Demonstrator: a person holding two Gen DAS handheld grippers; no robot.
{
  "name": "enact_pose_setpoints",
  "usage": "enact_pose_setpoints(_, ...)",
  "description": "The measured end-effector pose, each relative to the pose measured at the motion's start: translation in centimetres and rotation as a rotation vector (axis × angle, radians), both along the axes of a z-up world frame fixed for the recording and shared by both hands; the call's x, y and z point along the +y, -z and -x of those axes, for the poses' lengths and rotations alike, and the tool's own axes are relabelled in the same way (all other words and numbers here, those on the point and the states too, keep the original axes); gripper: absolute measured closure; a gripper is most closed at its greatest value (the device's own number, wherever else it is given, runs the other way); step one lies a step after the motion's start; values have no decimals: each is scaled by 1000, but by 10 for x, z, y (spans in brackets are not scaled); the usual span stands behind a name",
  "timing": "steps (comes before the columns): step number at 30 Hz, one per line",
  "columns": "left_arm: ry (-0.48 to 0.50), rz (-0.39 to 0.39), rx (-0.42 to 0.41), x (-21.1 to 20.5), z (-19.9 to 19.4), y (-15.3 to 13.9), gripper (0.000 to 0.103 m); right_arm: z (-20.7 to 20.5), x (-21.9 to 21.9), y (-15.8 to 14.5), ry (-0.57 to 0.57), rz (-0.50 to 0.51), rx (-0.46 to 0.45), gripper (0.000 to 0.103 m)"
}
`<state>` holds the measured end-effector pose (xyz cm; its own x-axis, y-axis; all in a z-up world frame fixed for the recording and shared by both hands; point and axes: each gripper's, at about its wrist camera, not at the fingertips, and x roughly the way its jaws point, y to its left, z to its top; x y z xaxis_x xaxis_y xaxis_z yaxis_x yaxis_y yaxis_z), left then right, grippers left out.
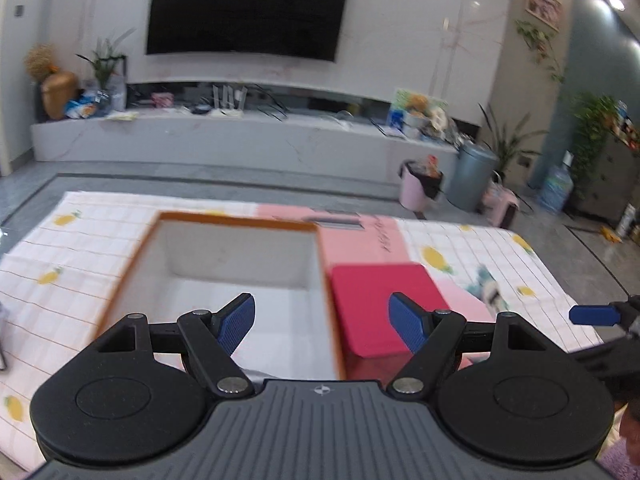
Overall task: Organize soft objects
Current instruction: 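Withdraw both tools from the box back toward the table items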
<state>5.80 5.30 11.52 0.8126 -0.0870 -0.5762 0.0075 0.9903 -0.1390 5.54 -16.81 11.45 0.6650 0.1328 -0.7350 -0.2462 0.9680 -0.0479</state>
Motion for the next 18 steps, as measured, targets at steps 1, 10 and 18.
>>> enact_pose_setpoints(1, 13, -3, 3, -7, -1, 3, 14, -2, -11, 4, 24, 8, 13, 3)
enact_pose_setpoints(10, 172, -48, 37, -61, -3, 38, 14, -10, -55, 58, 63, 135, 164, 3)
enact_pose_setpoints(18, 315, -63, 112, -86, -2, 71, 14, -36, -68, 110, 44, 101, 321, 3)
